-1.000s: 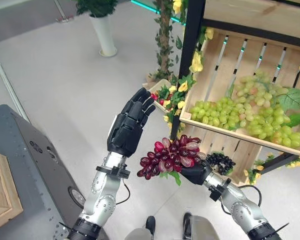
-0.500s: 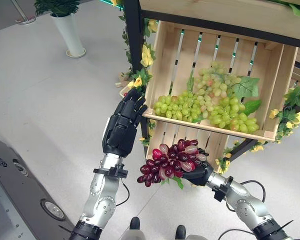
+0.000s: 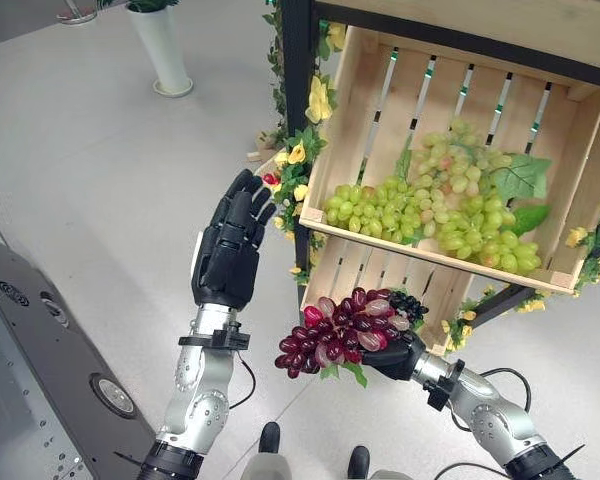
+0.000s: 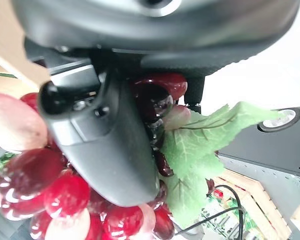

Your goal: Pick up the fruits from the basket on one side to the basket on the other side

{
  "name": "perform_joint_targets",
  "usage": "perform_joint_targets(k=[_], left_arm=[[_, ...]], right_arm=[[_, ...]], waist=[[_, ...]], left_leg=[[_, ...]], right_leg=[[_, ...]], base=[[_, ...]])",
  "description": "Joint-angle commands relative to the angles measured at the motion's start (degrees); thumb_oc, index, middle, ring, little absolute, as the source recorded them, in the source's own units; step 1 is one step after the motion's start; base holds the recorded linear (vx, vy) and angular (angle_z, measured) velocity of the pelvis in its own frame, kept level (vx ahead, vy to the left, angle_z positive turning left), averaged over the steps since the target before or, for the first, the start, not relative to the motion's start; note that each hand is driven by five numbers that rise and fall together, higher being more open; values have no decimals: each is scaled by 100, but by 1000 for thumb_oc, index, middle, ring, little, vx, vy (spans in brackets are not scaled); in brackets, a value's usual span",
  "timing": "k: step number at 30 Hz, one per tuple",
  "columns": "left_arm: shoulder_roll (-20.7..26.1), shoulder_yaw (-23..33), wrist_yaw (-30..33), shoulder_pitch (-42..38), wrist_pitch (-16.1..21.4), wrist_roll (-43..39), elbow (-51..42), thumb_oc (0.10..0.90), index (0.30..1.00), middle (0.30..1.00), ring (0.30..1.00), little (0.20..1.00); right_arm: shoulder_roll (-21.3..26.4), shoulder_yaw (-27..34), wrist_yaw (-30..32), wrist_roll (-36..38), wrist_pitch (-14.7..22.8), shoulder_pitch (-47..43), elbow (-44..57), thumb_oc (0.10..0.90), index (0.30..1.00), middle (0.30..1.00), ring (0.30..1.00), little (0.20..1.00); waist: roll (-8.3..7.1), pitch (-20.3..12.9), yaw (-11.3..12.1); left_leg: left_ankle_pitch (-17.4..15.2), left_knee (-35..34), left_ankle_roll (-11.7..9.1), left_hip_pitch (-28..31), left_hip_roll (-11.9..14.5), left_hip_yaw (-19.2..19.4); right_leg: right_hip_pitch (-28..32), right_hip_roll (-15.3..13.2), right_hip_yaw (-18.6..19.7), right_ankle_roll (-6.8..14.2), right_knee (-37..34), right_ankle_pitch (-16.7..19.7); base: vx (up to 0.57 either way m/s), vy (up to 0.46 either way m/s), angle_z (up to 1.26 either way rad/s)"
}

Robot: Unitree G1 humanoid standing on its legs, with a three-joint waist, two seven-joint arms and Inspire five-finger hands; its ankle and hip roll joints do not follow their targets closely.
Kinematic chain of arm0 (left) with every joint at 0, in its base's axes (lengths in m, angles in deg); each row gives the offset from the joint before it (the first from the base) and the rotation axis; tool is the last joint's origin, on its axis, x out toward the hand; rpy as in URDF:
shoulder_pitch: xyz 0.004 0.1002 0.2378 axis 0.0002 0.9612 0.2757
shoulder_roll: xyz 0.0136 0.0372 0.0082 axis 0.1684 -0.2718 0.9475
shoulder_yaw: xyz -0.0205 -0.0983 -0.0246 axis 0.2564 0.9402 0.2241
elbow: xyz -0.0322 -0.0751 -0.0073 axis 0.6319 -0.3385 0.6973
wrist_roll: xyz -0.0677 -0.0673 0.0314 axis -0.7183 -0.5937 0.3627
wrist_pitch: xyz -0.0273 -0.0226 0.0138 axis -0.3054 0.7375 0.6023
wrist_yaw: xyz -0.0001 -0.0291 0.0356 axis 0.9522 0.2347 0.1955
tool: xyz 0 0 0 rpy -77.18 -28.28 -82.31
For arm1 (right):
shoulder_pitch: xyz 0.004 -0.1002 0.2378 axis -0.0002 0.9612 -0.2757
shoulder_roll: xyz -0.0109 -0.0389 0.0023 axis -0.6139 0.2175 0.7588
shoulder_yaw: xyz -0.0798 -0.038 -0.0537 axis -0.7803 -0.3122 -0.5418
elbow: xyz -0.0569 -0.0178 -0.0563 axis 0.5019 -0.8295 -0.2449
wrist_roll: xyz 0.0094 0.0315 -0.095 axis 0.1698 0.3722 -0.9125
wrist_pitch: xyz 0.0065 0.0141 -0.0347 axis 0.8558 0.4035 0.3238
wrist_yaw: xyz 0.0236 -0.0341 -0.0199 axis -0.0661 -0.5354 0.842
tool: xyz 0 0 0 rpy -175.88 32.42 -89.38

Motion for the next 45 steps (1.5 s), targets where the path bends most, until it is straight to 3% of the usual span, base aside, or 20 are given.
perform_joint_targets(k=[1, 6, 14, 24, 32, 36, 45], left_arm=[[356, 397, 779, -927, 1180, 810, -344, 800, 900, 900, 900, 900], [426, 496, 1108, -1135, 1214, 1088, -213, 800, 900, 900, 900, 900], [456, 443, 1086, -1232, 1221, 1059, -14, 800, 900, 900, 900, 900], [508, 295, 803, -1354, 1003, 814, 135, 800, 900, 900, 900, 900], [474, 212, 679, -1378, 910, 761, 234, 800, 900, 900, 900, 900], [458, 182, 471, -1439, 765, 630, 369, 800, 900, 900, 900, 900], [448, 112, 262, -1379, 598, 519, 409, 800, 900, 900, 900, 900]], right_arm=[[-357, 44, 107, 458, 996, -928, 165, 400, 300, 300, 300, 300], [-380, 107, 535, 710, 1308, -1414, -203, 400, 300, 300, 300, 300], [-658, 320, 1019, 1082, 1779, -1763, -952, 400, 300, 300, 300, 300], [-669, 326, 1460, 1111, 2013, -2306, -1320, 400, 300, 300, 300, 300], [-684, 454, 1672, 1137, 2115, -2594, -1519, 400, 300, 300, 300, 300], [-571, 792, 1842, 1540, 2367, -2934, -1684, 400, 300, 300, 300, 300], [-490, 1308, 2083, 1949, 2537, -3095, -1789, 400, 300, 300, 300, 300]], waist=[[-323, 193, 157], [-396, 588, 277], [-370, 1048, 372], [-197, 1434, 474], [-58, 1628, 453], [77, 1758, 426], [248, 1863, 325]], left_leg=[[95, 142, 58, -783, -432, -303], [4, 865, -29, -1393, -586, -460], [-300, 2272, -89, -2391, -656, -453], [-621, 3522, -50, -3083, -681, -415], [-887, 3787, 16, -3202, -708, -319], [-950, 3894, 54, -3264, -725, -277], [-821, 3900, 88, -3279, -764, -213]], right_leg=[[-316, -227, 35, -64, 391, 3], [-512, -164, -26, -165, 691, -84], [-692, -104, -30, -342, 1317, -406], [-1446, -139, -192, -506, 2554, -755], [-1885, -193, -204, -484, 3154, -805], [-2240, -269, -206, -469, 3597, -873], [-2442, -230, -89, -407, 3763, -815]], base=[[-216, -52, 17], [-134, -54, 12], [-5, -20, 2], [50, -4, 6], [46, 4, 1], [18, 3, 1], [46, -1, 2]])
